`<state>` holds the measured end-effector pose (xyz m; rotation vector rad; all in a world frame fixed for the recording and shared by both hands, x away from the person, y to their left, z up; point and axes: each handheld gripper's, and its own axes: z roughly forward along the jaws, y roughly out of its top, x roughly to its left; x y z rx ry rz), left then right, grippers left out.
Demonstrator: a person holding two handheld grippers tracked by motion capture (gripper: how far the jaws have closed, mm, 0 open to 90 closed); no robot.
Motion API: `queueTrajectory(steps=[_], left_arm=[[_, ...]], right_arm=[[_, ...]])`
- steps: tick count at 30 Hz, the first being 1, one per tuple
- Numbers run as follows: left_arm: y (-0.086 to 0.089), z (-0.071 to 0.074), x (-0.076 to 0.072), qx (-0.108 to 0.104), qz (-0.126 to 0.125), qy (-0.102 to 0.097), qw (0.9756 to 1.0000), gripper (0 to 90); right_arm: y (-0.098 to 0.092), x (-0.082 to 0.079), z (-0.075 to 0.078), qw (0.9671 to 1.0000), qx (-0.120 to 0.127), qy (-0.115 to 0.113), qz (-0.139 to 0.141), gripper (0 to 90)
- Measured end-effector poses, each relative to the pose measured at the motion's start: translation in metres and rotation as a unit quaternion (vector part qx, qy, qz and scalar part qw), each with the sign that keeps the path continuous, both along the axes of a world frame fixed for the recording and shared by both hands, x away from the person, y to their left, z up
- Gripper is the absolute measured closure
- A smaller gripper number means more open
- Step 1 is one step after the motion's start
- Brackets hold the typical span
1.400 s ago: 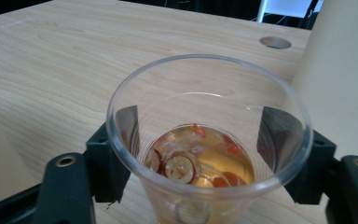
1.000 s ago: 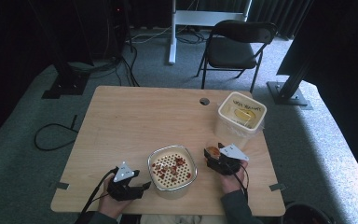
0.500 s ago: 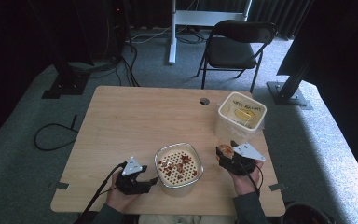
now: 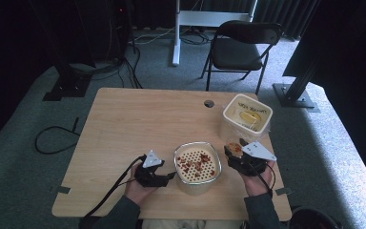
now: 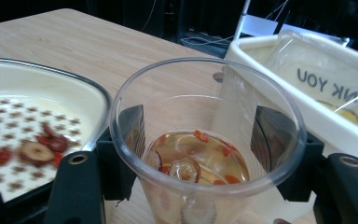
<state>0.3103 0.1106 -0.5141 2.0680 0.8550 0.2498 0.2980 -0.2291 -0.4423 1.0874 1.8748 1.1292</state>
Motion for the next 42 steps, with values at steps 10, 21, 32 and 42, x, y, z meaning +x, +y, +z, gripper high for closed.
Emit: queueTrajectory(steps=[10,21,32,42], left_arm=[[-0.002,-0.001,0.006,-0.010,0.003,-0.001,0.9999,33.0],[0.019,-0.001,0.007,0.011,0.030,-0.004,0.9995,32.9],[0.049,-0.013,0.015,0.056,0.075,-0.005,0.9956,32.9],[0.069,-0.018,0.030,0.040,0.109,0.021,0.9930,33.0]], right_arm=[[0.004,-0.001,0.014,0.9995,-0.026,-0.011,0.016,34.7],[0.023,-0.002,0.023,0.9954,-0.085,-0.033,0.029,34.9],[0.039,-0.005,0.030,0.9827,-0.168,-0.059,0.050,34.9],[0.050,-0.007,0.035,0.9621,-0.248,-0.088,0.072,34.9]])
